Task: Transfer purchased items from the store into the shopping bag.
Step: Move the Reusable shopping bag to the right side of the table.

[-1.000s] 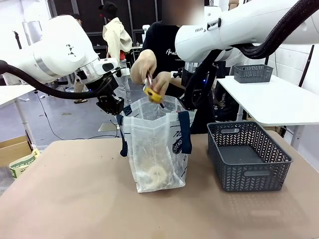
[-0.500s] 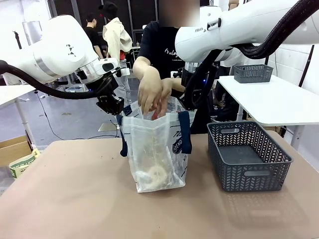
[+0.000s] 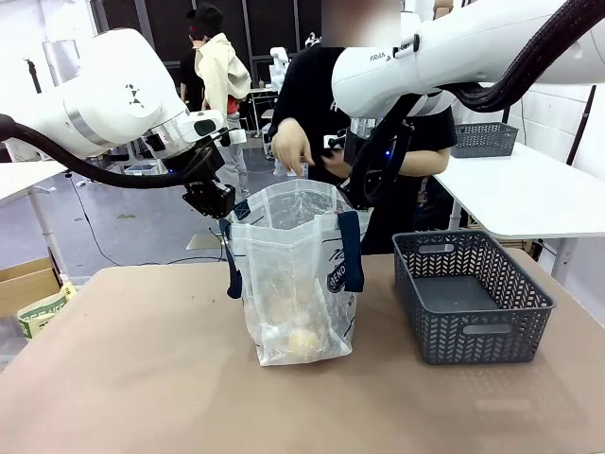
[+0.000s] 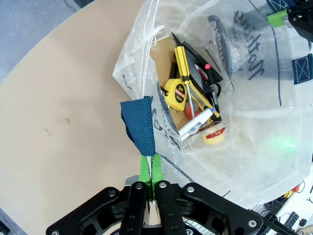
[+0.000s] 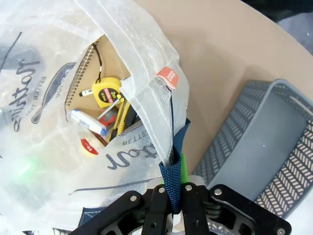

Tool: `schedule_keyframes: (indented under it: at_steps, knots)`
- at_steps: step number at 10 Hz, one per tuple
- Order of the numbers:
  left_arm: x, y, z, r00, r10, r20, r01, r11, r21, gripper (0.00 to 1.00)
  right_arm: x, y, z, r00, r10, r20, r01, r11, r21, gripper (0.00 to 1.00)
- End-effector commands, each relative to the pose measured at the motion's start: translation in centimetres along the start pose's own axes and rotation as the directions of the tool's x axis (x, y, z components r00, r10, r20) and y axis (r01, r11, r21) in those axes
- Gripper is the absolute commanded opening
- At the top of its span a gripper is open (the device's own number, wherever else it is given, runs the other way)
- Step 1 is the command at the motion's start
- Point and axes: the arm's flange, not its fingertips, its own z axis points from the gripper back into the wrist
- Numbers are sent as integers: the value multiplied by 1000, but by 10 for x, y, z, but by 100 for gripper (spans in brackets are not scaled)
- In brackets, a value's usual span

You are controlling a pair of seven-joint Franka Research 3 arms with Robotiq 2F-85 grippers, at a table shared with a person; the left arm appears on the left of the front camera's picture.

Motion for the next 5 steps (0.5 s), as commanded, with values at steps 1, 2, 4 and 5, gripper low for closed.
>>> schedule_keyframes:
  at_steps: [1,2,4,5]
  knots:
    - [-1,-1,-1,1000,12,-3,-12,1000,1,0,0,-1,-1,1000,-2,-4,2,1000,1,0]
    - [-1,-1,-1,1000,12,-3,-12,1000,1,0,0,-1,-1,1000,-2,-4,2,1000,1,0]
    - [-1,-1,-1,1000,12,-3,-12,1000,1,0,0,-1,-1,1000,-2,-4,2,1000,1,0]
    - [-1,-1,-1,1000,12,-3,-12,1000,1,0,0,-1,-1,1000,-2,-4,2,1000,1,0]
